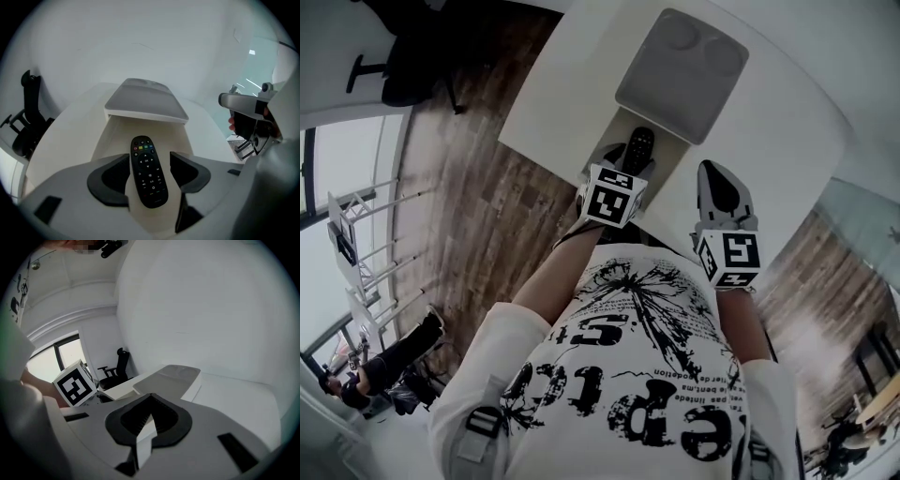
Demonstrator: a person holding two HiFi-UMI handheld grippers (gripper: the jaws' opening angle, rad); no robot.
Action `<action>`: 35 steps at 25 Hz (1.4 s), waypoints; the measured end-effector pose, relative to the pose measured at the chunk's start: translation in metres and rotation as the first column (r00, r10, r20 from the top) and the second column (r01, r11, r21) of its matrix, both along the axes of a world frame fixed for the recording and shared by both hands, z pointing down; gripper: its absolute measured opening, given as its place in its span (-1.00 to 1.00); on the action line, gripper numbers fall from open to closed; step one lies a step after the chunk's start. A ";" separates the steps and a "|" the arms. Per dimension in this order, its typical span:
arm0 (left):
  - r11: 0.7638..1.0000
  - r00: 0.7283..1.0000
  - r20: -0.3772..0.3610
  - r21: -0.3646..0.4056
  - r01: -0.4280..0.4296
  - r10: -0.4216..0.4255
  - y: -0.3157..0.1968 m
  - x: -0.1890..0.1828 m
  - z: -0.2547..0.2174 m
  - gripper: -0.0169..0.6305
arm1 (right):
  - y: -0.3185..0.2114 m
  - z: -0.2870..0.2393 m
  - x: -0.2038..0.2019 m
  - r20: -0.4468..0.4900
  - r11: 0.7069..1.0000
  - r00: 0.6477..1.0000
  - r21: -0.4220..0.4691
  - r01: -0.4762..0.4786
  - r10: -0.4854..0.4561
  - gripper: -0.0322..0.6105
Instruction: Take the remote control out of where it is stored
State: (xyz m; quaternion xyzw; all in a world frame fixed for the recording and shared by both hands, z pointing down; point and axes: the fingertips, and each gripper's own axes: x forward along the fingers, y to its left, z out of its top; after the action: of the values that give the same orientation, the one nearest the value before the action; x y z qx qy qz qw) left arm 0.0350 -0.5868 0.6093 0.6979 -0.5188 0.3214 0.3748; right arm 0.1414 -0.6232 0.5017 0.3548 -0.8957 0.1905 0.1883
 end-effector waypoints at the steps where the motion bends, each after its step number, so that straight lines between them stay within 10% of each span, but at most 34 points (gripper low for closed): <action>1: 1.000 1.000 0.002 -0.010 -0.002 0.002 -0.002 0.001 0.002 -0.16 | -0.001 0.001 0.002 -0.002 1.000 1.000 -0.001 0.001 -0.001 -0.91; 14: 0.987 0.996 0.081 -0.155 0.038 -0.026 -0.006 0.006 0.043 -0.12 | -0.009 0.015 0.023 -0.061 0.999 0.998 0.024 0.028 -0.026 -0.91; 21: 0.983 0.987 0.112 -0.126 0.130 -0.117 -0.011 0.000 0.047 -0.13 | -0.021 0.020 0.023 -0.025 1.000 0.999 0.003 0.022 -0.022 -0.91; 35: 0.995 0.992 0.122 -0.099 0.030 -0.018 -0.011 0.004 0.042 -0.13 | -0.035 0.014 0.022 -0.003 1.000 1.000 0.009 0.004 -0.004 -0.91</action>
State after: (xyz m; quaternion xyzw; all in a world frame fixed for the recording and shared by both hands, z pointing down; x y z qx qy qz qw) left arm 0.0390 -0.5979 0.6511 0.6512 -0.5321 0.3844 0.3809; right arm 0.1631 -0.6579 0.5152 0.3540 -0.8970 0.1856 0.1886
